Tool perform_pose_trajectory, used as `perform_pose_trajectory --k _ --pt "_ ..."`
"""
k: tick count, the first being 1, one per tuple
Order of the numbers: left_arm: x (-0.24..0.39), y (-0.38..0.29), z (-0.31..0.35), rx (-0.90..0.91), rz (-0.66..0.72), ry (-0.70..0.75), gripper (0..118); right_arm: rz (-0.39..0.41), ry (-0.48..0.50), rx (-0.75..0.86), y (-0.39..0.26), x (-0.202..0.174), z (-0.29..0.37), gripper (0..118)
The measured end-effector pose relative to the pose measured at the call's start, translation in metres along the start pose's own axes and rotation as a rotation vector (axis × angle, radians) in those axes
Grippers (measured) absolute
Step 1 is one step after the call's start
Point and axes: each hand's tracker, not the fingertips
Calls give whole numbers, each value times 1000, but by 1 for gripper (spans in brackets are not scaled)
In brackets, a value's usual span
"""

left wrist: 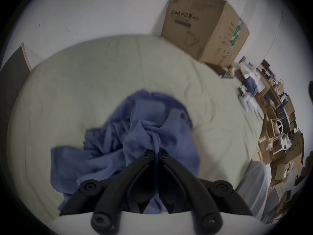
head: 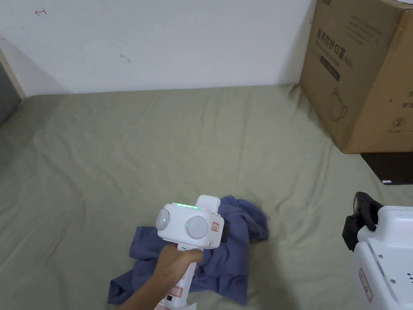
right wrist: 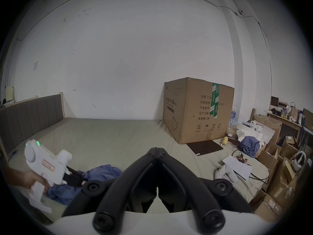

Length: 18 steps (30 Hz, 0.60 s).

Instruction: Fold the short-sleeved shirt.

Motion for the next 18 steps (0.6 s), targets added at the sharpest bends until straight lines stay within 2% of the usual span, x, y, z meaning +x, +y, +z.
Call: perform_pose_trajectory --k 1,4,5,6,8,9,12,18 --pt "0 -3 -7 -38 0 15 5 -3 -1 -2 0 -2 0 0" --pt "2 -10 -19 -72 -21 43 21 -10 2 -5 2 -5 1 0" --pt "4 -12 -13 -58 -30 41 32 -11 3 -4 3 -7 2 0" --pt "4 -10 -6 -23 -22 35 48 -12 5 -3 5 -7 3 0" --pt "6 -5 13 35 21 26 87 -10 6 1 8 -9 4 0" --pt "6 -2 28 72 38 13 94 -8 9 4 10 -10 5 0" --pt "3 5 81 250 42 -32 95 -1 16 22 17 -14 8 0" --pt "-10 2 195 616 -11 94 95 -12 51 65 35 -28 10 0"
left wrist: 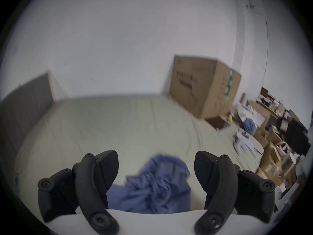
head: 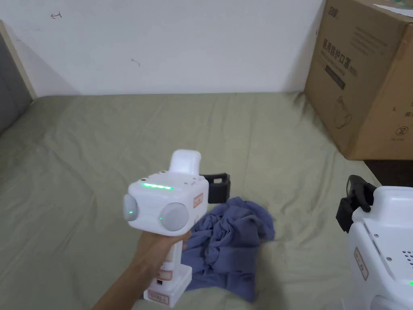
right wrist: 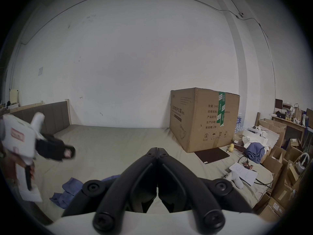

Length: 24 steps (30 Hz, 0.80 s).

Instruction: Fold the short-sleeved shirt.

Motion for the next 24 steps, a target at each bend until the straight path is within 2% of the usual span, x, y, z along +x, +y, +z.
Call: perform_pose_trajectory --k 4,6,9,12,13,14,16,17,21,24 --pt "-26 14 45 158 9 78 95 -3 25 25 11 -12 -3 0" --pt "-40 15 65 287 -17 170 95 -5 35 33 16 -18 -5 0" --pt "-57 9 82 353 -66 289 94 -12 55 49 22 -26 -6 0" --pt "-73 -2 92 375 -100 347 92 -7 66 64 27 -35 -7 0" --pt "-78 -5 94 360 -98 349 87 -7 69 66 28 -37 -7 0" --pt "-84 -9 98 363 -94 352 66 -8 75 69 29 -40 -7 0" --pt "-92 -13 101 363 -66 352 15 -8 81 71 30 -44 -7 0" --pt "-95 -14 101 359 -62 357 0 -7 83 72 30 -47 -7 0" --pt "-111 -20 103 326 4 314 0 7 93 70 29 -55 -6 0" --pt "-111 -24 104 331 13 349 0 5 98 70 29 -56 -6 0"
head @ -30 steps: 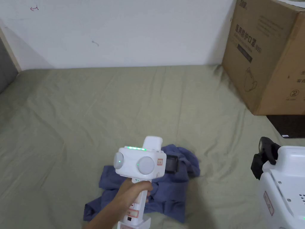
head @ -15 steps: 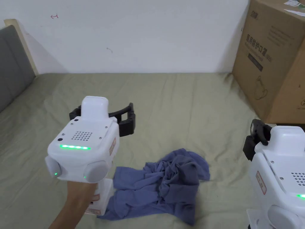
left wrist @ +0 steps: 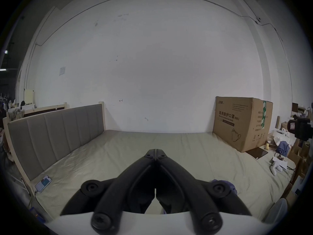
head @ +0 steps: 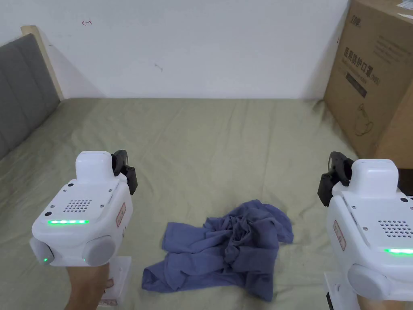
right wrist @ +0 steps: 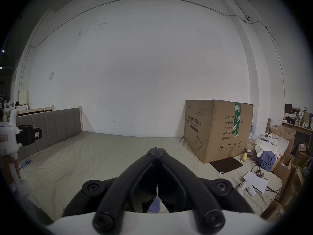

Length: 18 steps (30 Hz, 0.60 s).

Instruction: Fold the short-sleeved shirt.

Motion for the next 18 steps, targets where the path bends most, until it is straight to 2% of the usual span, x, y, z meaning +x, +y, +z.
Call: perform_pose_trajectory --k 6,10,14,18 --pt "-3 -4 -4 -32 4 -3 0 2 3 -2 -2 0 -2 0" --pt "-5 -20 -22 -275 55 -37 0 0 3 -13 -6 2 -4 0" --pt "-9 -60 -35 -465 229 -96 0 -2 2 -32 -14 2 -6 0" --pt "-7 -104 -39 -549 217 -36 0 -9 3 -64 -26 2 -9 0"
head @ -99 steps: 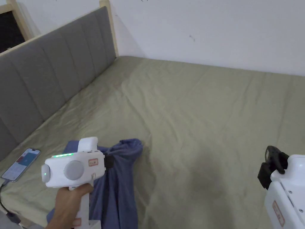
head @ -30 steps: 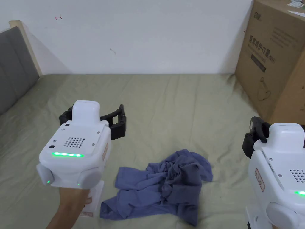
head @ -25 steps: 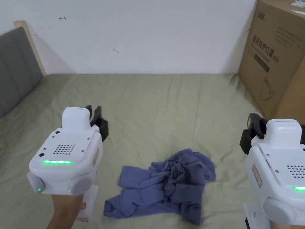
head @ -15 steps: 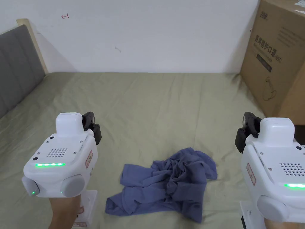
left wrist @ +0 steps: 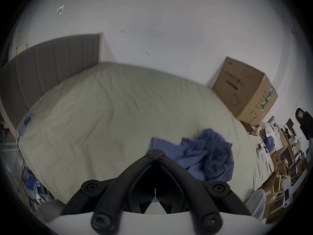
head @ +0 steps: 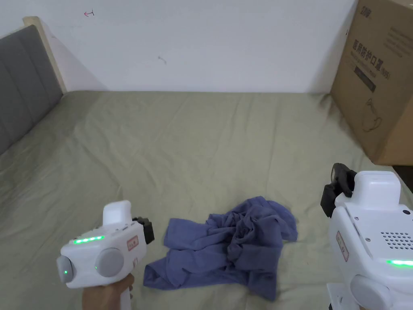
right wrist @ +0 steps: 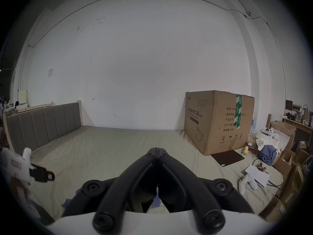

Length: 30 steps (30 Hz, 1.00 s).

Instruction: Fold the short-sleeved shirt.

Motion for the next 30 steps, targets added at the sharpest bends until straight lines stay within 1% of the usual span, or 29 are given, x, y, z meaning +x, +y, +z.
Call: perform_pose_trajectory --k 1,2,3,4,5,6,7,8,12,15,16,17,18,19,20,22,24,28,29,30 --pt "-2 -7 -6 -35 13 20 1 -2 2 -7 -2 0 -1 0" --pt "-4 -13 -14 -93 24 23 10 -3 2 -15 -5 1 -3 0" --pt "-7 -19 -20 -149 43 22 26 -3 2 -22 -7 0 -4 0" --pt "-8 -25 -26 -177 57 17 44 -3 2 -28 -9 0 -6 0" --pt "-9 -32 -30 -197 66 22 68 -4 3 -34 -11 1 -7 0" --pt "-10 -37 -36 -219 58 33 85 -5 2 -40 -13 1 -8 0" --pt "-9 -41 -41 -242 36 52 99 -6 3 -45 -15 1 -10 0" --pt "-9 -46 -47 -261 28 77 108 -7 4 -51 -17 1 -11 0" --pt "-10 -63 -65 -361 9 101 106 -9 9 -76 -24 2 -18 0" --pt "-12 -69 -73 -401 14 138 95 -4 13 -94 -28 2 -21 0" --pt "-13 -71 -75 -391 22 124 91 -2 16 -99 -30 2 -23 0" --pt "-13 -72 -78 -384 23 113 64 1 17 -104 -32 2 -24 0" --pt "-12 -75 -85 -391 17 99 39 4 17 -110 -33 3 -26 0" --pt "-10 -79 -92 -449 -8 87 19 5 17 -117 -35 3 -29 0" --pt "-9 -84 -96 -472 -13 71 11 6 17 -125 -37 2 -32 0" --pt "-7 -82 -91 -431 -16 90 5 6 21 -145 -40 3 -38 0" --pt "-9 -78 -90 -429 5 60 4 8 26 -173 -46 3 -50 0" --pt "-15 -64 -67 -372 68 -22 3 -10 50 -339 -61 9 -97 2" --pt "-15 -56 -60 -353 67 -42 3 -14 58 -382 -67 11 -112 13" --pt "-15 -52 -53 -344 69 -47 3 -19 64 -423 -73 13 -127 28"
